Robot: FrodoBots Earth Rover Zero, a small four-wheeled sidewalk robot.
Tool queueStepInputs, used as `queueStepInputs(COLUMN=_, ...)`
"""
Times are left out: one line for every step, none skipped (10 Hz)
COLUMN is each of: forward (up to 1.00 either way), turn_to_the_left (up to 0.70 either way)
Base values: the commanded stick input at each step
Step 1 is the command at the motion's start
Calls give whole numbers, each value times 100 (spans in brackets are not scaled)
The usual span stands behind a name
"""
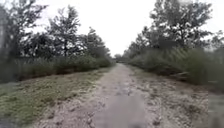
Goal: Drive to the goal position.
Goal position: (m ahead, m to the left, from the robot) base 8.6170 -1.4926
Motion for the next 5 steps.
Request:
queueStepInputs(forward=70, turn_to_the_left=0)
queueStepInputs(forward=70, turn_to_the_left=0)
queueStepInputs(forward=70, turn_to_the_left=0)
queueStepInputs(forward=70, turn_to_the_left=0)
queueStepInputs(forward=70, turn_to_the_left=0)
